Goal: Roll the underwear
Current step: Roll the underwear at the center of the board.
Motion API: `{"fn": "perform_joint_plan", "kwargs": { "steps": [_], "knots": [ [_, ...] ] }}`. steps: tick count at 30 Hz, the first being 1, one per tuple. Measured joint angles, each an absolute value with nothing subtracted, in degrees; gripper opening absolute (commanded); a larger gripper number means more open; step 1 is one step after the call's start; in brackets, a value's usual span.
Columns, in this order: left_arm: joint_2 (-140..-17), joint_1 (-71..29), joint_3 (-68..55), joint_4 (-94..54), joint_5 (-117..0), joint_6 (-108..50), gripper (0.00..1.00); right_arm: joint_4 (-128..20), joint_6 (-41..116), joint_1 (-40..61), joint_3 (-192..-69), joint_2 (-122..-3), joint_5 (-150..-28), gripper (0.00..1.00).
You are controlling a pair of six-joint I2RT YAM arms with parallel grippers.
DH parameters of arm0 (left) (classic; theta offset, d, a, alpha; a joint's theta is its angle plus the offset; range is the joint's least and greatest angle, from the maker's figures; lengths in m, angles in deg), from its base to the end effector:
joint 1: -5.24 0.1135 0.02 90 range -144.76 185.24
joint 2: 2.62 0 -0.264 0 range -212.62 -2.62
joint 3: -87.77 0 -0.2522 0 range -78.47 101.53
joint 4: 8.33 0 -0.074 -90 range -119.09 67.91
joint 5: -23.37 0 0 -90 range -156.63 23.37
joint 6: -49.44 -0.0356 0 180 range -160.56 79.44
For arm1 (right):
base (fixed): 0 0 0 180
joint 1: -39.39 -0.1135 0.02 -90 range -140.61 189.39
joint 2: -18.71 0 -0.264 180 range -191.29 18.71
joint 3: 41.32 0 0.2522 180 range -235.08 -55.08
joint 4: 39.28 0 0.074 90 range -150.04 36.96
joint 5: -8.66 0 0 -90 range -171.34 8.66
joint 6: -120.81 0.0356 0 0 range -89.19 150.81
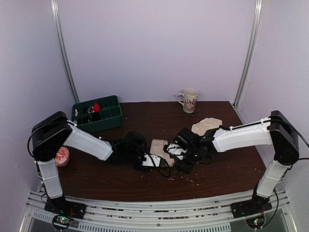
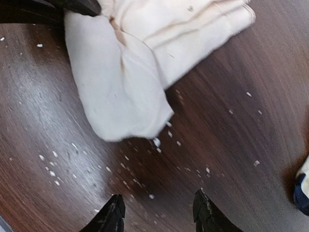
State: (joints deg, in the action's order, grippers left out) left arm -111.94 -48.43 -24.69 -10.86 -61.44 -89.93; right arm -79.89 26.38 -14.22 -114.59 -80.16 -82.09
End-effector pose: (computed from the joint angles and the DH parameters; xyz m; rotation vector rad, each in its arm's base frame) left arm 0.2188 -0.3030 0.1181 1.8630 1.4236 -0.1432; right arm 0.1968 0.2678 0.1651 -1.3412 2.4098 0.2581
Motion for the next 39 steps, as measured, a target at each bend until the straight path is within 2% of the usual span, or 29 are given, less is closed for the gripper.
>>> {"fn": "perform_joint_plan", "kwargs": {
  "steps": [8, 15, 25, 39],
  "knots": [
    [-115.81, -45.24, -13.81, -24.90, -53.66, -85.42, 0.00, -72.57, 27.96, -14.85, -104.73, -65.82, -68.85, 0.53],
    [-120.40, -40.19, -4.50, -37.33, -41.07, -82.93, 0.00, -64.41, 24.48, -22.92, -101.69, -61.58, -60.17, 0.53],
    [-127.55, -35.69, 6.00, -49.62, -28.13, -80.46, 0.00, -57.90, 16.66, -31.51, -101.32, -69.47, -52.54, 0.55],
    [-132.20, -33.46, 11.94, -56.92, -20.87, -78.26, 0.00, -49.66, 2.97, -32.60, -106.11, -82.34, -47.32, 0.66]
  ]
}}
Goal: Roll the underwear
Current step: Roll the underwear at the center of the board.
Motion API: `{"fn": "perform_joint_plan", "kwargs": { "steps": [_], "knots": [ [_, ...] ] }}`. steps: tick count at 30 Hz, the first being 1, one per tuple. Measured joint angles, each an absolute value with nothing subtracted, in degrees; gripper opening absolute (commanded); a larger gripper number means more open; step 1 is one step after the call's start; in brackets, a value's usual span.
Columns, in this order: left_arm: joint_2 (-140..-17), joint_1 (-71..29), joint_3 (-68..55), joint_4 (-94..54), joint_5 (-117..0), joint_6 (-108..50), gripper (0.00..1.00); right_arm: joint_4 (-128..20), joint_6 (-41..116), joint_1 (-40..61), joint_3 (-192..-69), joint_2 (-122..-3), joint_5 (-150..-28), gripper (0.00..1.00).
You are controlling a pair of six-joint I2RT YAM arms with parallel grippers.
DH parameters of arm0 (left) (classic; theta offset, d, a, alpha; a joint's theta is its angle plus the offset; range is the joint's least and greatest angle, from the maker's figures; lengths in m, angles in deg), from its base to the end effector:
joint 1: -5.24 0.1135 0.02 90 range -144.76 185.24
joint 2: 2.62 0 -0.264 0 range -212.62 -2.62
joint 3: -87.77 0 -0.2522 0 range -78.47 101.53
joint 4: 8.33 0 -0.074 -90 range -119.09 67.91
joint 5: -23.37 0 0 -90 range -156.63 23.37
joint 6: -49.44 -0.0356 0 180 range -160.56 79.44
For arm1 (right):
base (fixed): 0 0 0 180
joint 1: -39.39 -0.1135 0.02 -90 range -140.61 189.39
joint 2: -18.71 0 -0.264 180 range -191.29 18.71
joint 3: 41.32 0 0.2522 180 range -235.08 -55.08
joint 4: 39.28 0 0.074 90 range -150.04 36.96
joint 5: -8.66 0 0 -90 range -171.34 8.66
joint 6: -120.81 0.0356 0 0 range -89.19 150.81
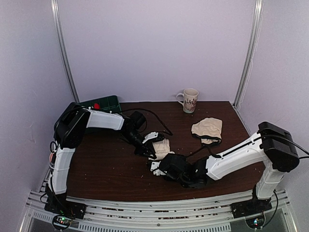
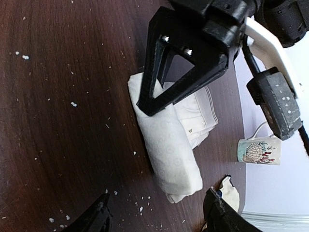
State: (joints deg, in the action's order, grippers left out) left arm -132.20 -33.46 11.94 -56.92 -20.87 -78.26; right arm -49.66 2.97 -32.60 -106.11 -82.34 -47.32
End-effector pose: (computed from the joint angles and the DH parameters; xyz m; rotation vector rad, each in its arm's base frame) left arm 0.3300 -0.2970 0.1137 1.7680 1.9918 -1.1252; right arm 0.1256 0.3220 0.1482 -1.5230 1.6343 -0.2974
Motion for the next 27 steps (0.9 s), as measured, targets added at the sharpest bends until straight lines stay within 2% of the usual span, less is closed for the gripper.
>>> {"fn": "perform_joint_plan", "kwargs": {
  "steps": [7, 15, 18, 24, 27],
  "knots": [
    [-132.44, -33.22, 12.09, -57.22, -20.13, -78.12, 0.00, -45.77, -3.63, -30.54, -107.62, -87.13, -45.87, 0.66],
    [-132.73, -32.80, 12.53, -58.38, -19.52, -78.10, 0.00, -41.95, -7.89, -26.26, -108.12, -87.79, -49.98, 0.55],
    [-133.08, -32.61, 12.86, -58.75, -18.88, -78.08, 0.00, -41.86, -8.39, -25.95, -108.12, -88.64, -51.58, 0.55],
    [-133.21, -32.19, 12.95, -59.43, -18.42, -77.93, 0.00, -39.89, -9.14, -26.22, -106.81, -88.42, -53.85, 0.64],
    [-133.45, -32.02, 13.16, -59.60, -17.97, -77.71, 0.00, -38.08, -9.99, -26.74, -104.34, -86.82, -54.53, 0.65]
  ]
}}
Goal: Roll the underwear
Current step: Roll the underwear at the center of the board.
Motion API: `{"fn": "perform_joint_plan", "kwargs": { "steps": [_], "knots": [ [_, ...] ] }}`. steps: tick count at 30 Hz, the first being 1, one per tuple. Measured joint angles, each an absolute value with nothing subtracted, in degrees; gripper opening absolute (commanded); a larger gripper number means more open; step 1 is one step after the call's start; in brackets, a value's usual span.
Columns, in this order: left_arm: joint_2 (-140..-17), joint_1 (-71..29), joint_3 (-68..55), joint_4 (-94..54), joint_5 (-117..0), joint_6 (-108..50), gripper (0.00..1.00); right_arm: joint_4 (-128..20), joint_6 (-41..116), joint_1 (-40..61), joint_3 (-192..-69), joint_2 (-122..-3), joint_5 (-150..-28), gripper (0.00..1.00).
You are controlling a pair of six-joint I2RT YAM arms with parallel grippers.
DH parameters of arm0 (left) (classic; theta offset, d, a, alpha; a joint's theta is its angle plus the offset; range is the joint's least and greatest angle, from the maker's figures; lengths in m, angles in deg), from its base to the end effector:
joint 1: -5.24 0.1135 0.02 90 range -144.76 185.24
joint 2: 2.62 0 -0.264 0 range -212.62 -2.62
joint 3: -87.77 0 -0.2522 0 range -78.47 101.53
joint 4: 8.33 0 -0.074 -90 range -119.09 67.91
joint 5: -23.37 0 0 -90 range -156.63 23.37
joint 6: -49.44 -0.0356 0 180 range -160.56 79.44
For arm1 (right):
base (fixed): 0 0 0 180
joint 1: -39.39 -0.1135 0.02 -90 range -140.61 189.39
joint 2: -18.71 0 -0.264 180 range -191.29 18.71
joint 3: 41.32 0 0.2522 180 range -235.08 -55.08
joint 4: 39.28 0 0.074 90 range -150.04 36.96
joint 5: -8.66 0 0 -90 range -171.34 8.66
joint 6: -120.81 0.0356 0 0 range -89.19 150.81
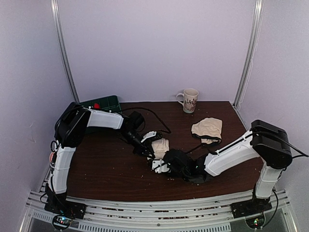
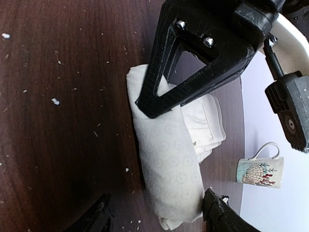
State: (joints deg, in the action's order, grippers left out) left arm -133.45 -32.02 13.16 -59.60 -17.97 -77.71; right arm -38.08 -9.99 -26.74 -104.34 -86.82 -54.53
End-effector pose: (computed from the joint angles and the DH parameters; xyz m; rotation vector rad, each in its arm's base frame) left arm 0.3362 -0.2893 0.1100 1.7249 2.0397 -1.2065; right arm 0.1588 0.3191 0.1276 -1.6292 1.5028 -0.2938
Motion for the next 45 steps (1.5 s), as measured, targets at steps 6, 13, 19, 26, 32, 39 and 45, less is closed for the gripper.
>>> {"fn": "perform_joint_plan", "kwargs": {
  "steps": [6, 13, 19, 26, 32, 39, 45],
  "knots": [
    [-133.60, -31.80, 13.19, -59.67, -17.40, -77.43, 0.00, -36.50, -10.82, -27.37, -102.79, -85.32, -55.73, 0.62],
    [-133.82, -31.67, 13.47, -59.74, -17.09, -77.32, 0.00, -36.55, -10.91, -27.33, -103.90, -87.52, -56.04, 0.60],
    [-134.19, -31.51, 13.89, -60.11, -16.61, -77.32, 0.00, -36.61, -10.58, -26.30, -106.17, -90.28, -55.34, 0.57],
    [-134.24, -31.40, 13.97, -60.87, -16.48, -77.32, 0.00, -38.73, -9.03, -24.71, -110.87, -94.08, -54.44, 0.31],
    [-134.21, -31.19, 14.02, -61.18, -16.48, -77.43, 0.05, -43.23, -6.53, -23.55, -114.81, -96.22, -54.64, 0.13],
    [-130.54, -31.16, 9.14, -57.40, -19.15, -77.71, 0.26, -49.42, -3.28, -22.98, -118.24, -96.31, -57.61, 0.09],
    [-124.49, -30.81, 1.95, -52.09, -24.87, -77.12, 0.37, -57.24, 0.48, -22.85, -122.85, -96.59, -61.63, 0.08]
  ]
}}
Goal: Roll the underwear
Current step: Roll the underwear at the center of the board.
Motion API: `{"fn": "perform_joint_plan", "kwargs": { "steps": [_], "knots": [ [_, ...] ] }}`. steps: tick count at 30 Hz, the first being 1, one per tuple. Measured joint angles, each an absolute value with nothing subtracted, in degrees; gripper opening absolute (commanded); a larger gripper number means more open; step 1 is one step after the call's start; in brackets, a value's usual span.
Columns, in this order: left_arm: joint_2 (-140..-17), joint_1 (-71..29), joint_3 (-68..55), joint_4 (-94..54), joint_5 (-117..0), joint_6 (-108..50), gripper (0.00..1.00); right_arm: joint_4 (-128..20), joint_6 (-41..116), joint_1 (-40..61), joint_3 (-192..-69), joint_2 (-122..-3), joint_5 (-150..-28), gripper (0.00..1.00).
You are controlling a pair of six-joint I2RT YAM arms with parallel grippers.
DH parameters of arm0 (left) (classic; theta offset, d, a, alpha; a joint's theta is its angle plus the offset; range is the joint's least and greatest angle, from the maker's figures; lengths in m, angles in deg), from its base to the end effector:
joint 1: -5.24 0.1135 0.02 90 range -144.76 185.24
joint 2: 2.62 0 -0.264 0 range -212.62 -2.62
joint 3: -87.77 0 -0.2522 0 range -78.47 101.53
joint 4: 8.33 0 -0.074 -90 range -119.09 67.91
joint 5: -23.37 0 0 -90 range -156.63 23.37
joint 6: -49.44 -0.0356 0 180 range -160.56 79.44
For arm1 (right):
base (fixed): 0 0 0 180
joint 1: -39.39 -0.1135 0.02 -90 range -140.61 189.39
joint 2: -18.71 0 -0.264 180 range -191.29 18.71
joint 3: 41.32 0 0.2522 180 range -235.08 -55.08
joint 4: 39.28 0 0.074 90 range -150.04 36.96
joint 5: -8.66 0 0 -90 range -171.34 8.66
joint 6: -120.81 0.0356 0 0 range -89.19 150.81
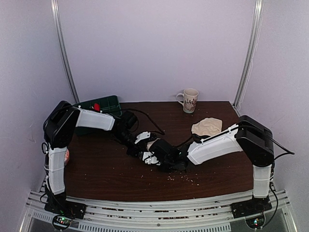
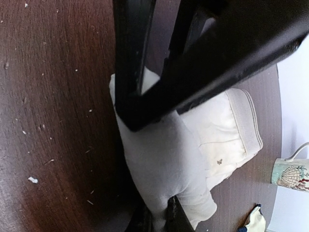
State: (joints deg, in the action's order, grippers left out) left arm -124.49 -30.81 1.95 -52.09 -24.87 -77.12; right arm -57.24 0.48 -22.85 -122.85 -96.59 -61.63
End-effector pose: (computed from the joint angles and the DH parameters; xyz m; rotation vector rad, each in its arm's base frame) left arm 0.3213 -0.2632 0.1252 1.6995 2.0348 -1.0074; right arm 0.2012 0.3564 0.1276 -1.6383 1.7670 -0.1723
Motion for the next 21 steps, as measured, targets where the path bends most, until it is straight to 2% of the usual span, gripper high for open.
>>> {"fn": "perform_joint_plan", "kwargs": {
  "steps": [6, 14, 21],
  "knots": [
    [-119.81, -28.80, -4.06, -46.80, -28.96, -76.09, 0.42, -62.38, 3.63, -22.54, -125.47, -97.16, -63.71, 0.08],
    [-108.07, -26.27, -14.99, -35.06, -30.69, -76.31, 0.43, -68.39, 6.38, -21.32, -128.67, -97.25, -68.26, 0.09],
    [-101.03, -26.25, -22.92, -28.00, -28.83, -83.26, 0.44, -77.22, 8.98, -19.33, -135.53, -98.65, -76.17, 0.11]
  ]
}}
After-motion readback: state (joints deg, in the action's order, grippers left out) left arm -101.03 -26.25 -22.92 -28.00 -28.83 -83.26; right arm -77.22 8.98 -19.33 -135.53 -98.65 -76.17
